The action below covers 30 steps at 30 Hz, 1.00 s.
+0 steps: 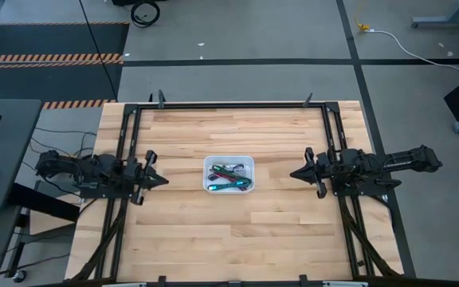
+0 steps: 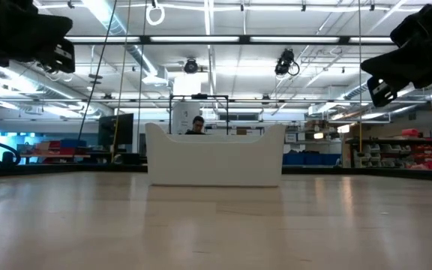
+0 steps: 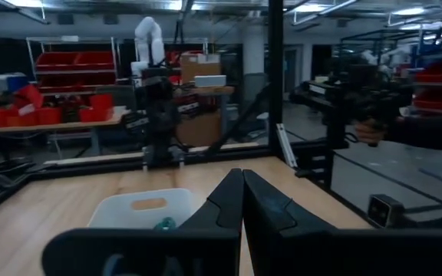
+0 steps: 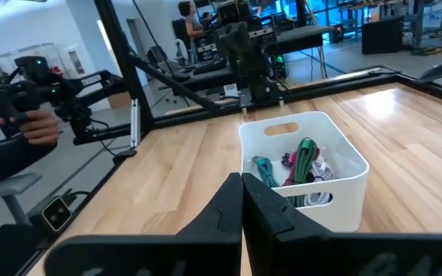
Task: Pick and place USB-C Cables
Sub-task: Return to Home Position
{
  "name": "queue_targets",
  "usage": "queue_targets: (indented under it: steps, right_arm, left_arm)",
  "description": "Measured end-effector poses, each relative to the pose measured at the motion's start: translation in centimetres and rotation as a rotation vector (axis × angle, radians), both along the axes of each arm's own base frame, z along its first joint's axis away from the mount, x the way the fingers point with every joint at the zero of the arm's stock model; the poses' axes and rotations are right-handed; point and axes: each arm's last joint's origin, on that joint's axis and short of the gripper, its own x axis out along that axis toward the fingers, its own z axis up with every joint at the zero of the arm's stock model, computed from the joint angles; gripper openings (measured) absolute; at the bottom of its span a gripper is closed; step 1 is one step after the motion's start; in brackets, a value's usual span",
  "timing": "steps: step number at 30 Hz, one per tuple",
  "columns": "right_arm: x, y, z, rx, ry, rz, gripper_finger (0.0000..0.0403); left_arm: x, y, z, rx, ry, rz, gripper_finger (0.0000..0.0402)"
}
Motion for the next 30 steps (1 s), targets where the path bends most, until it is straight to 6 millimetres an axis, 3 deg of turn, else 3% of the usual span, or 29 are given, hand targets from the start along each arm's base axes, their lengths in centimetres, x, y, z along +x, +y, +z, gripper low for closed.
queue_targets:
  steps: [30]
  right_arm:
    - [0.01,-0.01,0.05,0.005,-0.004,-0.004,0.0018]
  left_arm:
    - [0.05,0.15,-0.04,-0.046,0.011,0.046,0.0011]
